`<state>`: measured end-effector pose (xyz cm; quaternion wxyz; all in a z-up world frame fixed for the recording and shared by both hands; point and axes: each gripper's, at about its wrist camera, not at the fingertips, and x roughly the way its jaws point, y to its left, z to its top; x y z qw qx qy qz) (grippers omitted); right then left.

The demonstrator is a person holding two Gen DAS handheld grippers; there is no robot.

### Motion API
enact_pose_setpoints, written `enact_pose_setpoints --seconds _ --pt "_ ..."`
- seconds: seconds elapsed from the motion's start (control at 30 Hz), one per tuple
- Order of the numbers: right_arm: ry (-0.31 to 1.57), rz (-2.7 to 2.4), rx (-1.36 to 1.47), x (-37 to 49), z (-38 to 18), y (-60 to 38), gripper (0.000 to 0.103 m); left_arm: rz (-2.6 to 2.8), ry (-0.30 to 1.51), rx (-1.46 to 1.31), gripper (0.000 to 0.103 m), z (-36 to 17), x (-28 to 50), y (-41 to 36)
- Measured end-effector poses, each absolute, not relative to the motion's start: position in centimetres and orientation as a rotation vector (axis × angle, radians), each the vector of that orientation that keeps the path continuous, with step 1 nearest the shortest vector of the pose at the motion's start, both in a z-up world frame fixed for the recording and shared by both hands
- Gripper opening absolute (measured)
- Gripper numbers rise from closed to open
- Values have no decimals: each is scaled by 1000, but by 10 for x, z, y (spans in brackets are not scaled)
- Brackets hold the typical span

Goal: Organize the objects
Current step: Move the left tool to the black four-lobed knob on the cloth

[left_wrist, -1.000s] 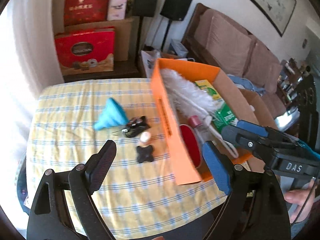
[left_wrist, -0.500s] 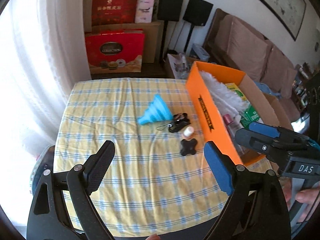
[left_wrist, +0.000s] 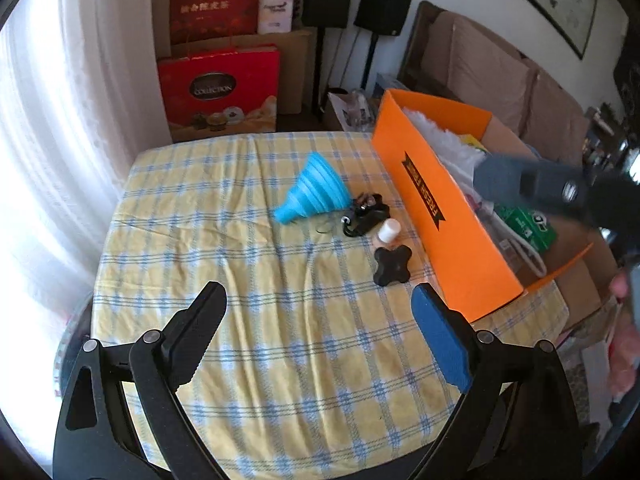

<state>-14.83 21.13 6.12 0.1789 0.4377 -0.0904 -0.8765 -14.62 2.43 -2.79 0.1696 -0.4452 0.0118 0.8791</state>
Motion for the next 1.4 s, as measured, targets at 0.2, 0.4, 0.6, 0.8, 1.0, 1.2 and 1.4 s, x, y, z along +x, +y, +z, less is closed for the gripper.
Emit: enact_pose_setpoints --seconds 0.2,0.4,0.6,0.8,1.0,1.2,1.4 --pt "-262 -2503 1222 -149 65 216 83 2515 56 -1219 93 -45 -149 44" --pt "-256 -2536 1217 -151 65 227 83 2513 47 -1200 93 -57 -155 62" --pt "-285 -2551 1216 -153 65 241 83 2484 79 -1223 87 -71 -165 77" --pt "-312 -2564 1216 -153 66 253 83 2461 96 -1269 76 -89 -177 87" --pt "-320 -2573 1226 -153 64 261 83 2458 62 -1313 57 -102 -184 87" --pt "-314 -2579 1235 -154 61 262 83 2433 4 -1327 34 -102 -186 72" --pt "-265 -2552 1236 -163 61 250 83 2451 -44 -1363 34 -99 -185 40"
